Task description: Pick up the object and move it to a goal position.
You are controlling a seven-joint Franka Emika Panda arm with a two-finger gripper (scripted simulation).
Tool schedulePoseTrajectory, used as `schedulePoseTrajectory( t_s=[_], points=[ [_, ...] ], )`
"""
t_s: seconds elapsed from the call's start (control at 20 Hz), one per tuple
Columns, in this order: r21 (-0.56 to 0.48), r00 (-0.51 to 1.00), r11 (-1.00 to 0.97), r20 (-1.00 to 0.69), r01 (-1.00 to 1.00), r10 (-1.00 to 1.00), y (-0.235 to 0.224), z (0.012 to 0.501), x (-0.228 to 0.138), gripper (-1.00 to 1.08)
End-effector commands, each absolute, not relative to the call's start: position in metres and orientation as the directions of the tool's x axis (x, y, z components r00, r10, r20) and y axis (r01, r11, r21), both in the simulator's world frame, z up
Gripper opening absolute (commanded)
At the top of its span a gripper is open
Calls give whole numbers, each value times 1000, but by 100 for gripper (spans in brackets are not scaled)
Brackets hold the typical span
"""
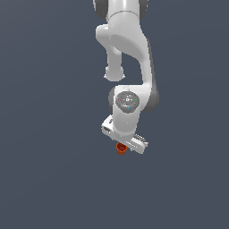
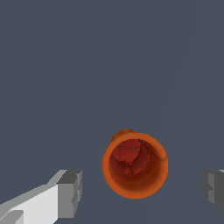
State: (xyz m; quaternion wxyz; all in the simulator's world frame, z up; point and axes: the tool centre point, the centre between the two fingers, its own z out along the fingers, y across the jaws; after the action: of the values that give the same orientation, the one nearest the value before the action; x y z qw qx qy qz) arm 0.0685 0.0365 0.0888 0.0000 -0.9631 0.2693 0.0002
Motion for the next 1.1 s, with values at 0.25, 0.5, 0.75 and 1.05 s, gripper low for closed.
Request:
schedulePoseTrajectory(
  t_s=[0.25, 0.5, 0.75, 1.05],
  points=[
    [0, 853, -853, 0, -522, -522, 36, 82, 69, 100],
    [0, 852, -852, 0, -524, -524, 36, 57, 68, 100],
    [0, 851, -851, 0, -525, -525, 36, 39, 68, 100],
    [0, 851, -851, 0, -525, -525, 36, 38, 69, -100]
  ],
)
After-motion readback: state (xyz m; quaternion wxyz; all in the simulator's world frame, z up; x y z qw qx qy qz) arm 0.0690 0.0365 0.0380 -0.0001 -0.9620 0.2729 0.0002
